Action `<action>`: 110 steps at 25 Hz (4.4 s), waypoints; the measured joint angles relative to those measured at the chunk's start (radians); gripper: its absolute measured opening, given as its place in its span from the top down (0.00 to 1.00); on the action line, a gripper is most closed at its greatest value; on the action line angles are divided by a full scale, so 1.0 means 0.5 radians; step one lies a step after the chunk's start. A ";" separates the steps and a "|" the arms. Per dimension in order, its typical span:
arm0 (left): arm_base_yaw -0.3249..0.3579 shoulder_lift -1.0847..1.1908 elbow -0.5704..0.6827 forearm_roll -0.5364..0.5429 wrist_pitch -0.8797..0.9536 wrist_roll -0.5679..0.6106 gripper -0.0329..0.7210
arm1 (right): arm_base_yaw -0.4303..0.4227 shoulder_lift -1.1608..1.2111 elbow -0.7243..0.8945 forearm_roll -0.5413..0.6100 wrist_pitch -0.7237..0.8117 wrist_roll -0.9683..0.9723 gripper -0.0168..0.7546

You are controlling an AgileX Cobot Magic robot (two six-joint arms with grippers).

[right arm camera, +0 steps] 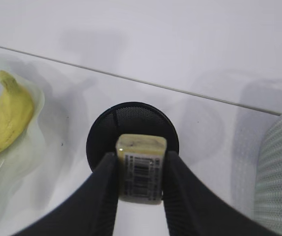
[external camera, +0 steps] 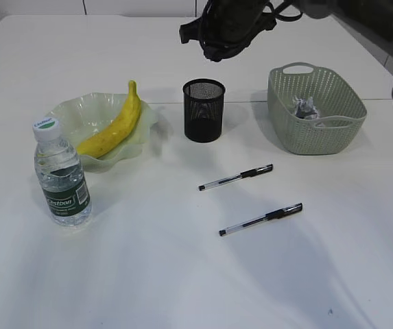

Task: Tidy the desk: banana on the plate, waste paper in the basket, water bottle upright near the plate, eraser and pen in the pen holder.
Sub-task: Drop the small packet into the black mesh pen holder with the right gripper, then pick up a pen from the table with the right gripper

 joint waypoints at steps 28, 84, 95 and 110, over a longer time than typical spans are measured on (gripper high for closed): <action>0.000 0.000 0.000 0.000 0.004 0.000 0.17 | -0.084 0.215 0.000 0.067 -0.391 -0.004 0.69; 0.000 0.000 0.000 0.000 0.004 0.000 0.17 | -0.088 0.314 -0.243 0.080 -0.149 0.057 0.60; 0.000 0.000 0.000 0.000 0.034 0.000 0.17 | -0.116 0.314 -0.587 0.050 0.385 0.240 0.60; 0.000 0.041 0.000 -0.015 0.061 0.000 0.17 | -0.125 0.254 -0.735 0.194 0.511 0.453 0.60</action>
